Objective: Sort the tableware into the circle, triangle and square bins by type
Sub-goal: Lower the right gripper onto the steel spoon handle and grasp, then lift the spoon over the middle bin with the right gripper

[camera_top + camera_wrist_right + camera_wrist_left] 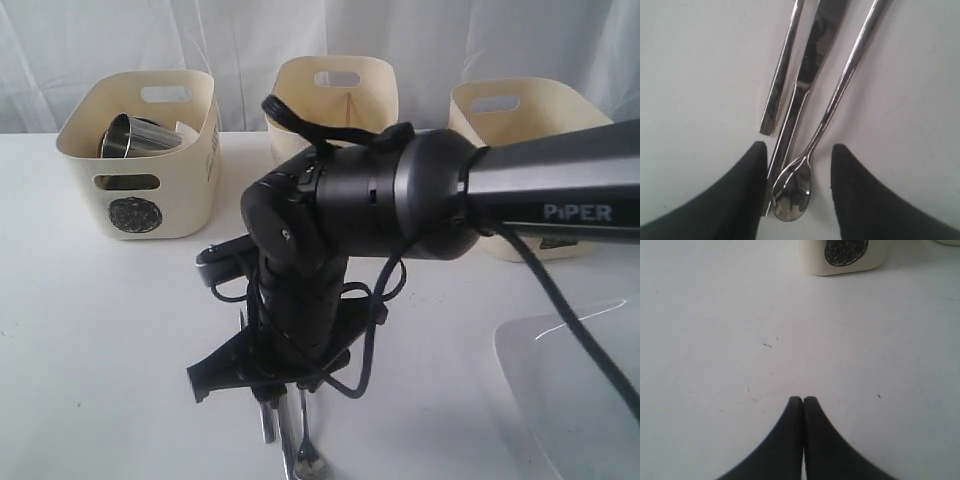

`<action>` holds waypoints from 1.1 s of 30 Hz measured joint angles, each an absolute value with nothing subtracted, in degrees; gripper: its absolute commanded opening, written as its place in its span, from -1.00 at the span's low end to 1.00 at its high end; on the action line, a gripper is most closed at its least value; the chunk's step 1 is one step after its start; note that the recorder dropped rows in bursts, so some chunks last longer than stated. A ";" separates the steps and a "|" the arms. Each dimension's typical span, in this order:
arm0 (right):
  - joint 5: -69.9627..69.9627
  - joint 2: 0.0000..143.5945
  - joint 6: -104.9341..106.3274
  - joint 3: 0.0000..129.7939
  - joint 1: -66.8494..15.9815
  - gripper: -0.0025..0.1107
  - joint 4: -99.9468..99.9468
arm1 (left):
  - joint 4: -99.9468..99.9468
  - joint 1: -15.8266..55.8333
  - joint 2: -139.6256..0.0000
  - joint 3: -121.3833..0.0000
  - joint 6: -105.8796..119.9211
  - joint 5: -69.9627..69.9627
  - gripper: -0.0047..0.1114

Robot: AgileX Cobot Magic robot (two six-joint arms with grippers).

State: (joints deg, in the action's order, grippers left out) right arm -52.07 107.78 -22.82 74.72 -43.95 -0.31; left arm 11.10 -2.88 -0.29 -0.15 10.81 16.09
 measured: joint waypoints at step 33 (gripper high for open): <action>-47.18 115.94 -29.14 74.72 -43.95 -0.96 7.28 | 11.10 -2.88 -0.29 -0.15 10.81 16.09 -0.92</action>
State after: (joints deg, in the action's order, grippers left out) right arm -47.18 115.94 -29.14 74.72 -43.95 7.28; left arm 11.10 -2.88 -0.29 -0.15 10.81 16.09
